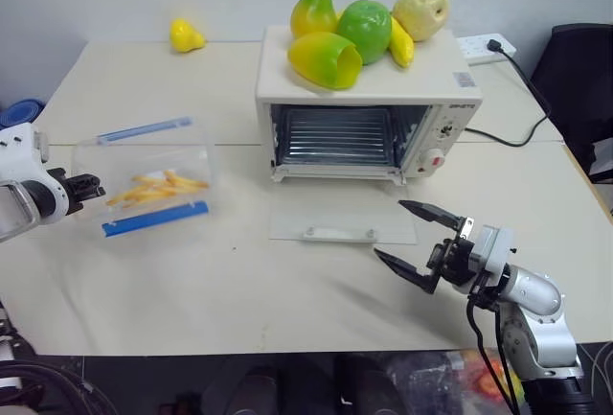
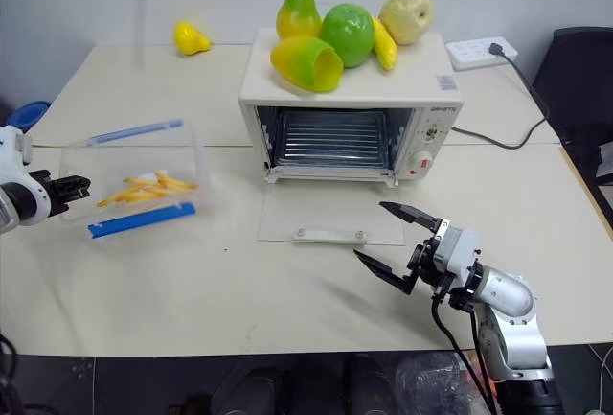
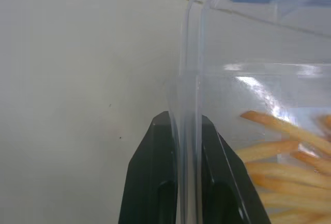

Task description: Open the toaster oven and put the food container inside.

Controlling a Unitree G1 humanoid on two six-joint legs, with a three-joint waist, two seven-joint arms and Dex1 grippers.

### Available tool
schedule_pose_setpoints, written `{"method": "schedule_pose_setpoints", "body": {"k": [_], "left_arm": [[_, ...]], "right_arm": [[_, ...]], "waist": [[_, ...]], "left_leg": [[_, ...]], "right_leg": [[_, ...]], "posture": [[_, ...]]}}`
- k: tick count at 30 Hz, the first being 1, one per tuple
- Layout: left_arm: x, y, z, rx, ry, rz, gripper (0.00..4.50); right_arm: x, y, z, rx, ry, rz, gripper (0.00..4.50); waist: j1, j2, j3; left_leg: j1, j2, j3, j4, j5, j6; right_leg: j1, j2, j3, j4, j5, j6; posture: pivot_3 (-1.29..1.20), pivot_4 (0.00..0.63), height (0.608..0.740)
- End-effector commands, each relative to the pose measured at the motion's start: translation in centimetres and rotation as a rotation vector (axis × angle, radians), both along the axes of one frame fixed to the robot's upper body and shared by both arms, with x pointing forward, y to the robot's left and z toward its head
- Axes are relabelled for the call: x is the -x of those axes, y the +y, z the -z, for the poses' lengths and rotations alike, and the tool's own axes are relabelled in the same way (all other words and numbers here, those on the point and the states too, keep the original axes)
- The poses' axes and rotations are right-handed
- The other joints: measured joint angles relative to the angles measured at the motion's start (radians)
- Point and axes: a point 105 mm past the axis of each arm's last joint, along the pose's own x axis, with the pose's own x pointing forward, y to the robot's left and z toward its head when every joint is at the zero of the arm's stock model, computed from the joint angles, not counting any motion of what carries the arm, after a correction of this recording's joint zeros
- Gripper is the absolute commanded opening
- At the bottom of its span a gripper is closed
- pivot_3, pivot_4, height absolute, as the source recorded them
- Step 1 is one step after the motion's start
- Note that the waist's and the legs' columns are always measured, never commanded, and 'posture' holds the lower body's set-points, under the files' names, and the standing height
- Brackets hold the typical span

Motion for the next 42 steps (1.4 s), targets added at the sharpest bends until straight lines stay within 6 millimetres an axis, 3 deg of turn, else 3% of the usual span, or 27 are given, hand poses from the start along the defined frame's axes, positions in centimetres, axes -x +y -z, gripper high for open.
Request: {"method": "schedule_pose_setpoints", "body": {"k": [1, 7, 15, 26, 27, 29, 33, 39, 42], "left_arm": [[1.1, -5.4, -2.0, 0.018, -0.006, 0.264, 0.28], [0.3, -11.8, -1.3, 0.064, 0.015, 0.448, 0.28], [-2.3, -18.5, -0.7, 0.122, 0.015, 0.556, 0.28], [-5.3, -22.3, 0.8, 0.132, 0.003, 0.509, 0.28], [-5.4, -22.8, 0.6, 0.146, -0.012, 0.528, 0.74], [-5.3, -23.8, -0.1, 0.180, -0.035, 0.575, 1.22], [-5.3, -24.2, -1.7, 0.255, -0.118, 0.621, 2.30], [-4.5, -21.9, -3.5, 0.333, -0.191, 0.687, 2.30], [-4.4, -19.1, -3.4, 0.255, -0.237, 0.690, 2.30]], "right_arm": [[0.4, -2.0, 0.1, 0.013, 0.008, 0.068, 4.50], [1.3, -3.3, 1.0, 0.022, 0.042, 0.121, 4.50], [2.6, -2.9, 0.9, -0.011, 0.045, 0.169, 4.50], [2.9, -0.7, -1.2, -0.077, 0.023, 0.227, 4.50], [2.9, -0.5, -1.3, -0.083, 0.024, 0.232, 4.50], [2.9, -0.4, -1.3, -0.087, 0.031, 0.238, 4.50], [3.0, -0.6, -1.2, -0.083, 0.043, 0.251, 4.50], [2.8, -2.7, -1.6, -0.091, 0.075, 0.321, 4.50], [3.1, -3.3, -2.0, -0.078, 0.110, 0.299, 4.50]], "waist": [[0.008, 0.000, 0.000], [0.014, 0.000, 0.000], [0.004, 0.000, 0.000], [0.011, 0.000, 0.000], [0.018, 0.000, 0.000], [0.022, 0.000, 0.000], [0.018, 0.000, 0.000], [0.004, 0.000, 0.000], [-0.001, 0.000, 0.000]], "left_leg": [[0.000, 0.000, 0.000, 0.000, 0.000, 0.000], [0.000, 0.000, 0.001, 0.001, 0.000, 0.001], [0.000, 0.000, 0.001, 0.002, 0.001, -0.001], [0.002, -0.001, 0.002, 0.003, 0.001, -0.002], [0.002, -0.001, 0.002, 0.003, 0.001, -0.002], [0.002, -0.002, 0.001, 0.003, 0.001, -0.002], [0.001, -0.002, 0.001, 0.003, 0.001, -0.001], [0.001, 0.000, 0.002, 0.002, 0.002, -0.002], [0.002, 0.000, 0.002, 0.001, 0.002, -0.002]], "right_leg": [[0.000, 0.000, 0.000, 0.000, 0.000, 0.000], [0.000, 0.001, 0.001, 0.002, 0.000, 0.000], [-0.001, 0.001, 0.001, 0.008, 0.000, 0.000], [-0.001, 0.002, 0.001, 0.006, 0.000, 0.000], [-0.001, 0.002, 0.001, 0.005, 0.000, 0.000], [0.000, 0.001, 0.001, 0.005, 0.000, 0.000], [0.001, 0.001, 0.001, 0.003, 0.000, 0.001], [-0.001, 0.003, 0.001, 0.004, 0.000, 0.001], [-0.001, 0.003, 0.001, 0.004, 0.000, 0.001]], "posture": [[0.00, 0.150, 0.740], [0.00, 0.150, 0.740], [0.00, 0.150, 0.740], [0.00, 0.150, 0.740], [0.00, 0.150, 0.740], [0.00, 0.150, 0.740], [0.00, 0.150, 0.740], [0.00, 0.150, 0.740], [0.00, 0.150, 0.740]]}}
